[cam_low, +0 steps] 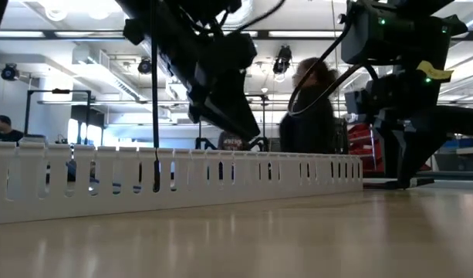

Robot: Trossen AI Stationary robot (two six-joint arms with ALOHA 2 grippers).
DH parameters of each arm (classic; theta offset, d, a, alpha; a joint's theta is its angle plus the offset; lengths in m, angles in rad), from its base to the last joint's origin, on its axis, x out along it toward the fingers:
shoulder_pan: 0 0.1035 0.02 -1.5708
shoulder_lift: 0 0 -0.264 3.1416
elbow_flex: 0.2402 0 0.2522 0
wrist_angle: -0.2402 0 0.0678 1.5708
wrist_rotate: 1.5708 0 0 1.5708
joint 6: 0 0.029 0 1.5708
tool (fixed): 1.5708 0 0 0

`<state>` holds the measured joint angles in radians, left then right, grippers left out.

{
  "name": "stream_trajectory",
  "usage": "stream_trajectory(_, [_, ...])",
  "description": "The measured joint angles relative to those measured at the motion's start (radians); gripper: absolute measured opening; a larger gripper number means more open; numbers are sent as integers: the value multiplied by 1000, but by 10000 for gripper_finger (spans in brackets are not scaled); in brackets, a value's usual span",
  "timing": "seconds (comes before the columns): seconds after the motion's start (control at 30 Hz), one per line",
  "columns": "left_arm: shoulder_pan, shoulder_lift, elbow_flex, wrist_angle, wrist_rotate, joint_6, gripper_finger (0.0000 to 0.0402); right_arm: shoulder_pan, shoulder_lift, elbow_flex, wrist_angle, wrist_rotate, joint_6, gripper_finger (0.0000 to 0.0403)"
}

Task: Ziptie cables
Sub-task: Put the zip-tied cables into the white cable duct

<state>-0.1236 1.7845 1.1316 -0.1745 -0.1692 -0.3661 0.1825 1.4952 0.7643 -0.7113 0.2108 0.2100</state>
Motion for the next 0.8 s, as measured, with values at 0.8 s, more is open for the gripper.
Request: stream_trajectory(0.8, [-66, 40, 49, -41, -5, -70, 146, 0, 0, 0, 15, 0, -10, 129])
